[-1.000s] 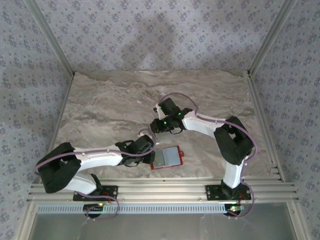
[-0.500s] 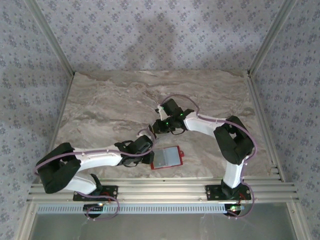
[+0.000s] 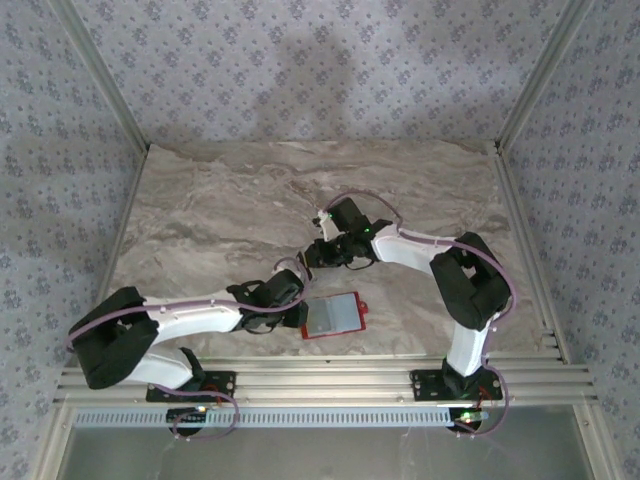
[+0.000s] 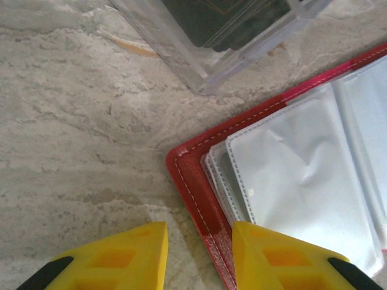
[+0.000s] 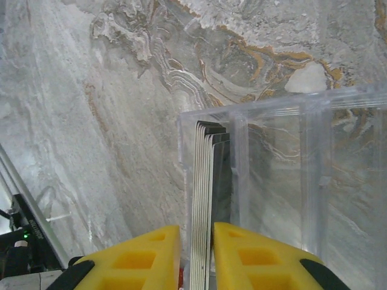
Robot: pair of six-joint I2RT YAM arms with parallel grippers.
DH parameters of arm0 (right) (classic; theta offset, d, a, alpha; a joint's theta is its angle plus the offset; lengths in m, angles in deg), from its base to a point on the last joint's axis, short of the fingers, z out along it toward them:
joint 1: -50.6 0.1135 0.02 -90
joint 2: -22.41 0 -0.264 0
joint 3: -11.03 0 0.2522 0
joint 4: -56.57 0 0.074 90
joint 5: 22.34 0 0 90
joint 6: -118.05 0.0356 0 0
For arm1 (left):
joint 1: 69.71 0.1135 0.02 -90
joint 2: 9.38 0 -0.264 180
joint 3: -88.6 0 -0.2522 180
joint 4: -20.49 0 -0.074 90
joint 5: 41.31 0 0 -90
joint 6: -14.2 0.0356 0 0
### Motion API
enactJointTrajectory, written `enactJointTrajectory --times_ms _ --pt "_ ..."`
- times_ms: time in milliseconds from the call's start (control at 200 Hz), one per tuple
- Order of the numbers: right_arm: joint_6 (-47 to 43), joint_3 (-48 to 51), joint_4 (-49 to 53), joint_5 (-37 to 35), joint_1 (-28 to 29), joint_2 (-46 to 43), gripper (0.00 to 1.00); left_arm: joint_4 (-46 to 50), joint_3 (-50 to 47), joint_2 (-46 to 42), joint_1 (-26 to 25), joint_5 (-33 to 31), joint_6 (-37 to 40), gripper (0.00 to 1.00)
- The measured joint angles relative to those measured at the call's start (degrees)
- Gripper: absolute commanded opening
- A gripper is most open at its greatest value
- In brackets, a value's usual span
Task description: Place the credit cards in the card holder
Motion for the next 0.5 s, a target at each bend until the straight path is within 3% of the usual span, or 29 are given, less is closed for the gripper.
enactJointTrajectory --times_ms 500 --pt "1.6 0.0 -2.7 4.4 -1.0 0.2 0.17 1.7 -1.6 -12.0 4.4 3.0 0.0 0.41"
